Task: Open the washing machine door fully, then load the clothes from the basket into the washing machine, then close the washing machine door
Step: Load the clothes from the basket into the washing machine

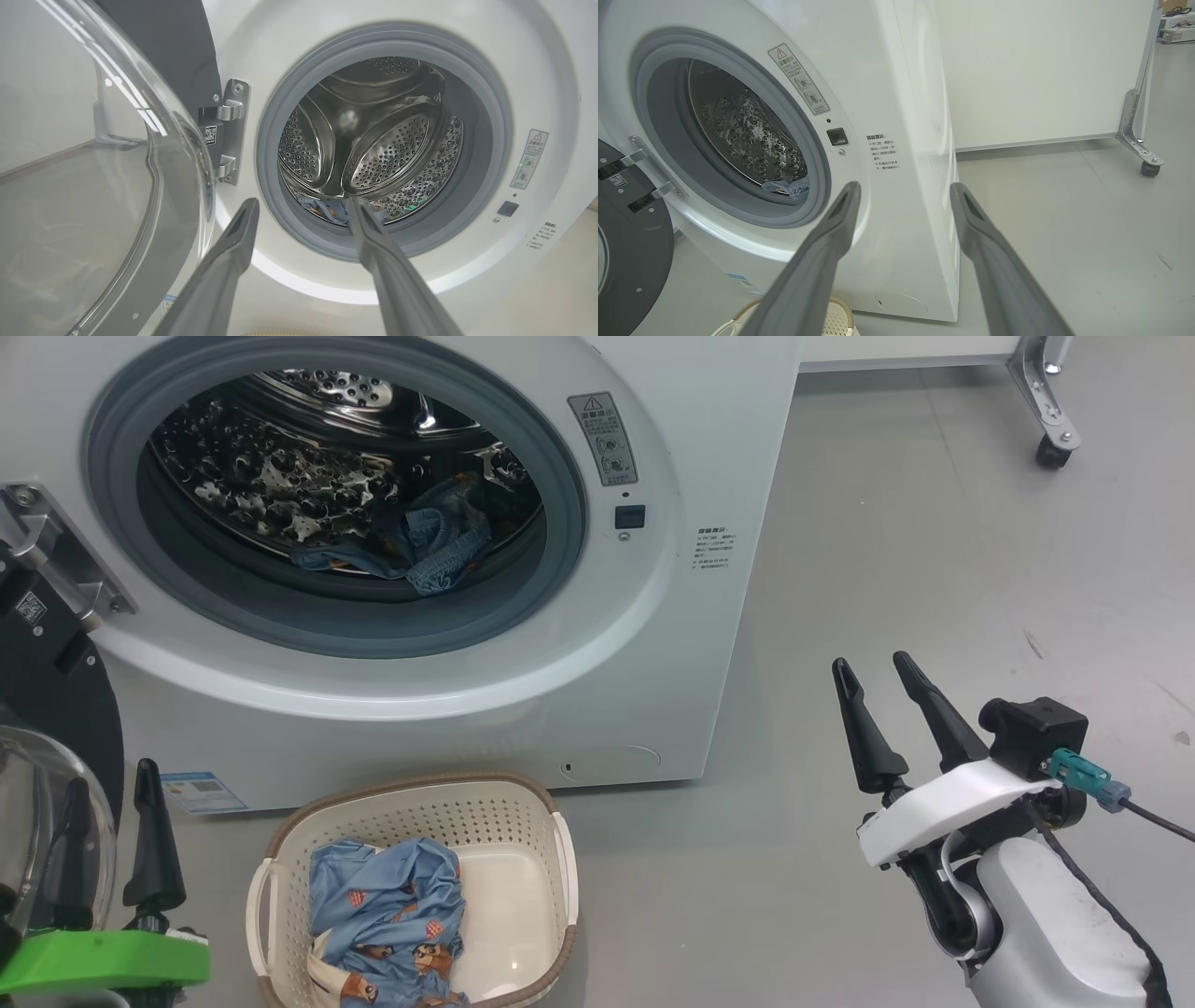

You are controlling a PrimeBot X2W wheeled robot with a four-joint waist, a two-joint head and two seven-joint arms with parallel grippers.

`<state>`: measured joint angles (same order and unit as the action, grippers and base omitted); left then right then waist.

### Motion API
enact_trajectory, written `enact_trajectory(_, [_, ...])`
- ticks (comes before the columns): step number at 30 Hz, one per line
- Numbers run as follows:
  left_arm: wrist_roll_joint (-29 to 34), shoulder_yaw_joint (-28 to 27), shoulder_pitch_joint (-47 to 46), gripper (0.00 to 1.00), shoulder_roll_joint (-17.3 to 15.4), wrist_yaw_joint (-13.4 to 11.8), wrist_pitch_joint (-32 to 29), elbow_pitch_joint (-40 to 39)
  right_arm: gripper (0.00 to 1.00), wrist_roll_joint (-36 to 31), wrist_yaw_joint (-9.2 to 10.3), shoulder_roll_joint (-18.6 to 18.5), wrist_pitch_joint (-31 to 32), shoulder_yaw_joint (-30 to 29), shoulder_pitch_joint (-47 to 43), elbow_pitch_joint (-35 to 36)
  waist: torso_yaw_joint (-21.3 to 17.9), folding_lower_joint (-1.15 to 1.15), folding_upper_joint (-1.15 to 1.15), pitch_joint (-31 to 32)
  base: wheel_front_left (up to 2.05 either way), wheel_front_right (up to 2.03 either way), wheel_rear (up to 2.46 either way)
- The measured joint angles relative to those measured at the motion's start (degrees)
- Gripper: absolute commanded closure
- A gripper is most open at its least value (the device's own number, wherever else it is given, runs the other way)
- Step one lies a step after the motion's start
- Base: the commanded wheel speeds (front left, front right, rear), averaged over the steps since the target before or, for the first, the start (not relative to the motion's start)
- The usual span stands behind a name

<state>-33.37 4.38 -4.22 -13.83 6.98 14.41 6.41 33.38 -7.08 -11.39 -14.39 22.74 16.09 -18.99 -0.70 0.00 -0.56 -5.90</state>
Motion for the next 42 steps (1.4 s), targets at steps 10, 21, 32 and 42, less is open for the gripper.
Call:
enact_trajectory(10, [1.79, 0.02, 1.12, 0.0, 0.09, 0.0, 0.0, -0.47, 0.0, 0.01, 0.0, -0.25, 0.0, 0.44, -0.03, -0.01, -0.29, 0.0, 0.0, -0.28, 0.0, 0.0, 0.0])
enact_trajectory(21, [3.75, -0.18, 1.19, 0.0, -0.02, -0.01, 0.0, -0.45, 0.0, 0.01, 0.0, -0.51, 0.0, 0.62, -0.04, -0.02, -0.6, 0.0, 0.0, -0.57, 0.0, 0.0, 0.0])
enact_trajectory(32, [3.76, -0.27, 2.09, 0.0, -0.12, -0.08, 0.0, -0.69, 0.0, 0.01, 0.0, -0.47, 0.0, 1.13, -0.04, -0.01, -1.36, 0.0, 0.0, -2.6, 0.0, 0.0, 0.0])
enact_trajectory(42, [3.76, -0.31, 2.05, 0.0, -0.92, -0.07, -0.01, -2.3, 0.0, -0.04, 0.0, 0.74, 0.0, 1.05, 0.88, 1.08, -2.72, 0.0, 0.0, -6.66, 0.0, 0.0, 0.0])
